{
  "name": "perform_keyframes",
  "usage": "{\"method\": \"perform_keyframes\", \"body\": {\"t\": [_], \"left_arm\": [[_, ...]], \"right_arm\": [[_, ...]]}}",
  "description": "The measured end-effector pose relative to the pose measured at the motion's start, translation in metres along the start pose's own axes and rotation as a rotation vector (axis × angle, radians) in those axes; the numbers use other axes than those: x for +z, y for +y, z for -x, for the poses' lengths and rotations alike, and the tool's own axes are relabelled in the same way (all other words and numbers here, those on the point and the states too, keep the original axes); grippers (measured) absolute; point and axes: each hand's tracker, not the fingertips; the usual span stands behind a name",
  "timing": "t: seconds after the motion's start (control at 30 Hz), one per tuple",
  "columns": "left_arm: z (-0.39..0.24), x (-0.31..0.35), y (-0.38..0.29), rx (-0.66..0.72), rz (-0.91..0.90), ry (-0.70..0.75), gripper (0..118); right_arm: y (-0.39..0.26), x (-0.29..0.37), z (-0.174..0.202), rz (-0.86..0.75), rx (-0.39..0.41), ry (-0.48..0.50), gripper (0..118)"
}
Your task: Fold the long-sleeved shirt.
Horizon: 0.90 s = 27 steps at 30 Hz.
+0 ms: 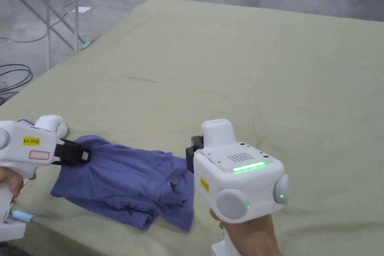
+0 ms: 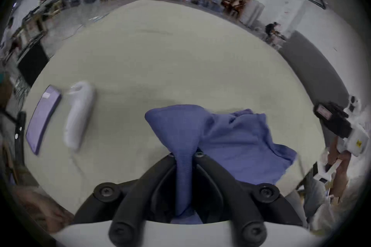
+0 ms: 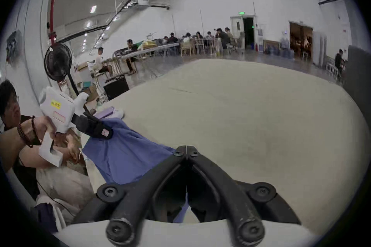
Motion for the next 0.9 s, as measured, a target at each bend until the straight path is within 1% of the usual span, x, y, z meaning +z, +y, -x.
{"method": "perform_keyframes", "body": {"t": [0.03, 0.07, 0.1, 0.13, 0.17, 0.2, 0.23, 0.27, 0.33, 0.37, 0.4, 0.43, 0.47, 0.53, 0.57, 0.6, 0.63, 0.7, 0.73, 0.77, 0.87, 0.9], "left_arm": [[0.006, -0.002, -0.002, 0.021, 0.000, -0.007, 4], [0.006, -0.003, -0.003, 0.019, -0.012, -0.026, 20], [0.001, -0.003, -0.006, 0.013, -0.025, -0.033, 46], [-0.007, -0.002, -0.008, -0.008, -0.053, -0.016, 83], [-0.013, -0.001, -0.008, -0.044, -0.085, 0.060, 98], [-0.018, 0.001, -0.008, -0.058, -0.112, 0.100, 104], [-0.018, 0.005, -0.006, -0.063, -0.125, 0.116, 104], [-0.023, 0.011, -0.003, -0.056, -0.138, 0.118, 104], [-0.037, 0.025, 0.002, -0.052, -0.167, 0.120, 103], [-0.046, 0.035, 0.005, -0.051, -0.192, 0.128, 101], [-0.062, 0.045, 0.009, -0.056, -0.196, 0.127, 94], [-0.082, 0.059, 0.011, -0.071, -0.243, 0.096, 80], [-0.103, 0.075, 0.009, -0.075, -0.323, 0.052, 73], [-0.153, 0.101, 0.009, -0.094, -0.474, -0.059, 71], [-0.183, 0.111, 0.010, -0.099, -0.509, -0.081, 60], [-0.207, 0.118, 0.011, -0.102, -0.545, -0.120, 35], [-0.233, 0.122, 0.009, -0.112, -0.538, -0.171, 0], [-0.291, 0.125, 0.004, -0.145, -0.566, -0.211, 0], [-0.323, 0.124, -0.001, -0.176, -0.614, -0.145, 0], [-0.349, 0.120, -0.008, -0.210, -0.675, -0.048, 0], [-0.416, 0.106, -0.016, -0.238, -0.729, -0.077, 0], [-0.436, 0.093, -0.019, -0.234, -0.724, -0.063, 0]], "right_arm": [[-0.002, -0.011, 0.006, 0.006, -0.001, 0.014, 0], [-0.005, -0.021, 0.010, 0.021, 0.000, 0.037, 0], [-0.006, -0.027, 0.012, 0.047, 0.002, 0.044, 0], [-0.008, -0.032, 0.013, 0.059, 0.006, 0.033, 0], [-0.009, -0.034, 0.012, 0.065, 0.004, 0.026, 0], [-0.009, -0.031, 0.008, 0.073, -0.005, 0.020, 0], [-0.007, -0.025, 0.002, 0.079, -0.027, 0.019, 0], [-0.006, -0.017, -0.005, 0.077, -0.050, 0.028, 0], [0.000, 0.007, -0.020, 0.057, -0.065, 0.034, 0], [0.004, 0.019, -0.032, 0.043, -0.073, 0.048, 0], [0.009, 0.031, -0.043, 0.032, -0.096, 0.063, 0], [0.016, 0.046, -0.056, 0.022, -0.120, 0.059, 0], [0.021, 0.067, -0.068, -0.006, -0.124, 0.049, 0], [0.033, 0.106, -0.091, -0.084, -0.096, -0.010, 0], [0.040, 0.128, -0.105, -0.112, -0.076, -0.042, 0], [0.043, 0.150, -0.113, -0.134, -0.065, -0.081, 0], [0.048, 0.173, -0.126, -0.160, -0.058, -0.116, 0], [0.054, 0.216, -0.149, -0.196, -0.042, -0.192, 0], [0.054, 0.238, -0.158, -0.222, -0.033, -0.245, 0], [0.054, 0.260, -0.168, -0.252, -0.030, -0.309, 0], [0.049, 0.310, -0.199, -0.304, -0.049, -0.438, 0], [0.047, 0.324, -0.209, -0.315, -0.053, -0.468, 0]]}}
